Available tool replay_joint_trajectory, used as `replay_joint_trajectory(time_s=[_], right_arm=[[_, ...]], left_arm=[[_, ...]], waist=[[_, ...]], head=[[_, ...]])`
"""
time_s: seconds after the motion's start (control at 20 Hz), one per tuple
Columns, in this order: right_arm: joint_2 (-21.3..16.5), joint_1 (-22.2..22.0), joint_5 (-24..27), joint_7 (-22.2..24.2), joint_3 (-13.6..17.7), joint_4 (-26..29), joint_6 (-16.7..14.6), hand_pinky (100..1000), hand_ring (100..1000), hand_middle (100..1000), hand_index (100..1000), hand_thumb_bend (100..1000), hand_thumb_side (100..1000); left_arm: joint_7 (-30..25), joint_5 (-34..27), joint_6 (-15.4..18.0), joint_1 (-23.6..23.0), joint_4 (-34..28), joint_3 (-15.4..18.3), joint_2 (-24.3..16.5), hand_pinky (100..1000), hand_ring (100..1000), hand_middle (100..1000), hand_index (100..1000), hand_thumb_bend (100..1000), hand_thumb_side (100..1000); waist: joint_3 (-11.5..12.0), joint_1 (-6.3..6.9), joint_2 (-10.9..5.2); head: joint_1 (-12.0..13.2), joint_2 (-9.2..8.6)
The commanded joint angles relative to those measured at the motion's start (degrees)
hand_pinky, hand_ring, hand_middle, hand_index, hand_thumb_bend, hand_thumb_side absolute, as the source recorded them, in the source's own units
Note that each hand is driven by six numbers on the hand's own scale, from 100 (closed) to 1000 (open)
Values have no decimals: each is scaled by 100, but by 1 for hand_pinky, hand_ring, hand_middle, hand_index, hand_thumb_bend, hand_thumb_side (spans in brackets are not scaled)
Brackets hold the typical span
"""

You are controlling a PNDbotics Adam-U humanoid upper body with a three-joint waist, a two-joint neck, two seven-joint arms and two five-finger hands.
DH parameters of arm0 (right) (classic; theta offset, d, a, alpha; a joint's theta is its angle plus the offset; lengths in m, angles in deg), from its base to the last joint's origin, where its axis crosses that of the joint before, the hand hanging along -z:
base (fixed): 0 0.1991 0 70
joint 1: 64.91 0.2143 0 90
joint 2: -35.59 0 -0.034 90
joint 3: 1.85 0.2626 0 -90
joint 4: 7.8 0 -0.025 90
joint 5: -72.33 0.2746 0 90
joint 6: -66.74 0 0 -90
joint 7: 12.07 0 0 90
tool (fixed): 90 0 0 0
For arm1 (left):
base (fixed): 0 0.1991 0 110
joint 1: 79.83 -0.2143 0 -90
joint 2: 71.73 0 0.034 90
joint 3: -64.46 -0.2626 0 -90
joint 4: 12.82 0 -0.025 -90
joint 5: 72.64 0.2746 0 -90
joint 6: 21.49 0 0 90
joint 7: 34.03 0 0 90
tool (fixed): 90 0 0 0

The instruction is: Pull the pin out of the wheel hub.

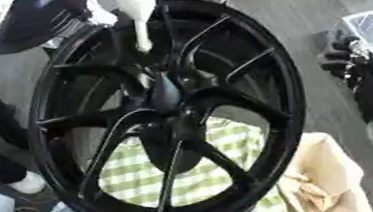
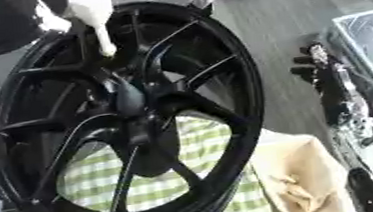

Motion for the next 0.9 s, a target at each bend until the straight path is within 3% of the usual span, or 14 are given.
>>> replay_joint_trajectory(time_s=[0.05,0.3,0.55,0.9], right_arm=[[-117,12,-6,-22,68,84,-6,901,721,686,804,100,828],[-187,-69,10,-120,181,116,-42,902,721,686,805,100,824],[-225,-100,40,-193,254,154,-67,903,721,685,805,100,821],[-222,-103,71,-266,338,186,-93,903,722,685,806,100,815]], left_arm=[[319,-142,-85,61,-267,335,-552,813,699,551,283,203,100],[709,-392,-149,-631,-858,671,-1623,814,700,555,286,219,100],[1179,-763,-272,-1795,-1534,1167,-2713,813,699,555,284,214,100],[2027,-1221,-438,-3635,-2075,2047,-3536,814,702,558,299,196,100]], waist=[[61,-42,-173],[280,-46,-221],[415,-100,-245],[548,-193,-246]], head=[[-47,37],[-211,99],[-337,104],[-360,73]])
